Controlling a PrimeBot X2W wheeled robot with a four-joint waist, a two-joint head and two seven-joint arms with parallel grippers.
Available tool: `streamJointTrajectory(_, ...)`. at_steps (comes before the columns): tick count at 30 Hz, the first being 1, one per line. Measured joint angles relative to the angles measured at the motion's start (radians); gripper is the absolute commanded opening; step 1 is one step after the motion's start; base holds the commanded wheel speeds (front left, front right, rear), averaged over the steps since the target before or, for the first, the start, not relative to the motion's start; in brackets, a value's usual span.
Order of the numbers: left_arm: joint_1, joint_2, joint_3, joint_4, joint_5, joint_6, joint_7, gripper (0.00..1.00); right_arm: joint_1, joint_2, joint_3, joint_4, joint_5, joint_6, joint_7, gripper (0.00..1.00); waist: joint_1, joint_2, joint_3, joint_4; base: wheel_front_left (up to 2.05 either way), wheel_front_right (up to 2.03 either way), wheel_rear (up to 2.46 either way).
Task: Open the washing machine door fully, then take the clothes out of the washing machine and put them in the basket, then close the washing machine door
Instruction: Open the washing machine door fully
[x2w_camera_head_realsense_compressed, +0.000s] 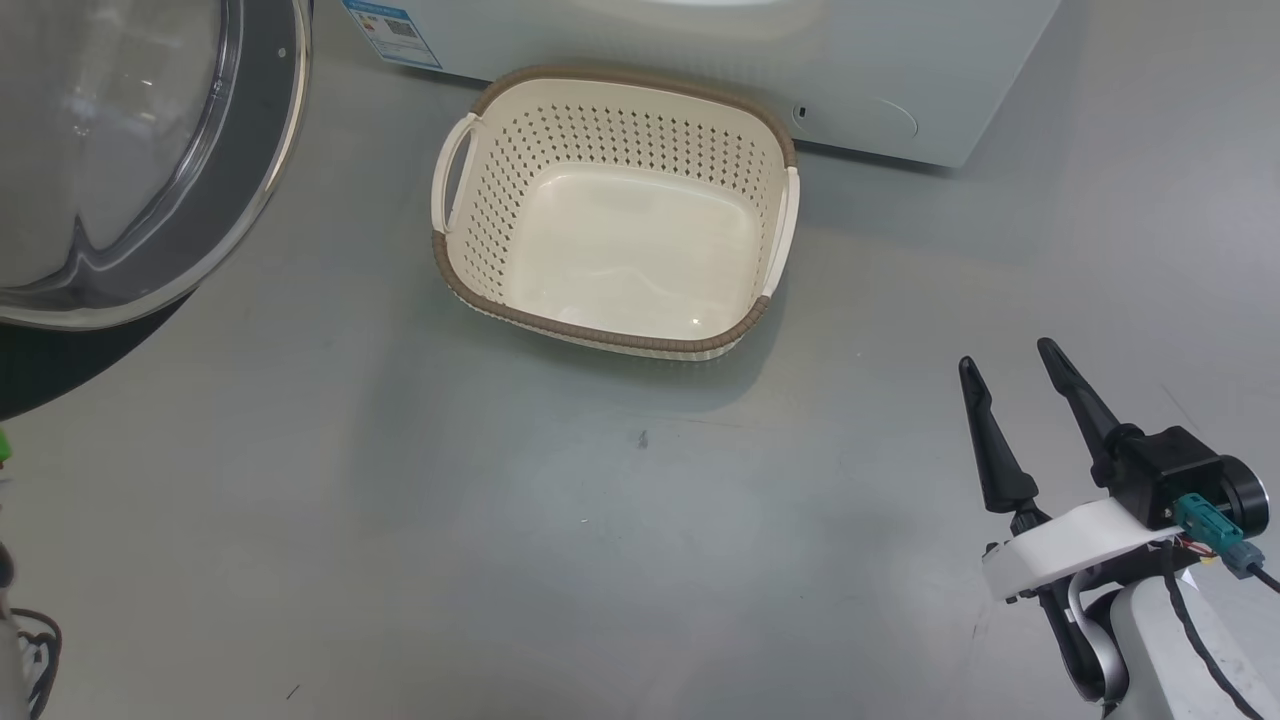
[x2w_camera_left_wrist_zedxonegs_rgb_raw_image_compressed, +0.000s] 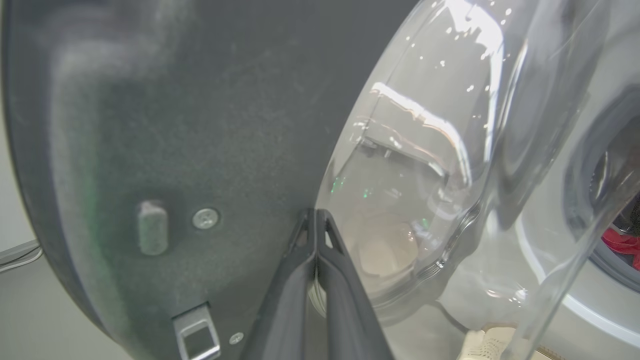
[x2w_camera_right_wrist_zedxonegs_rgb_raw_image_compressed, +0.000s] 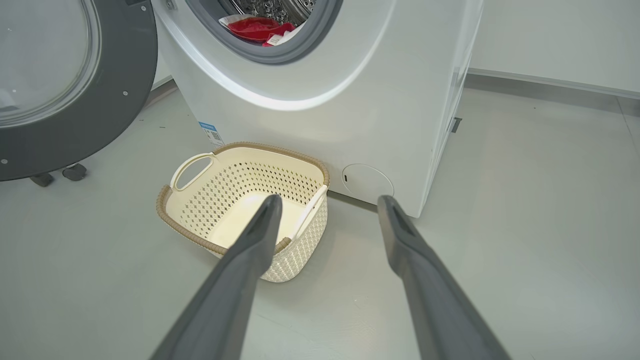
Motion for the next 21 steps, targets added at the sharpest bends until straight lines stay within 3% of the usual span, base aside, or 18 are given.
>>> streamJointTrajectory(21, -0.026, 0.007, -0.027, 0.132, 0.012, -0.047, -0.009, 0.0, 0.0, 0.0, -0.008, 0.028, 0.002, 0.0, -0.002, 1.0, 0.0, 0.0, -0.044, 0.011, 0.0, 0.0, 0.0)
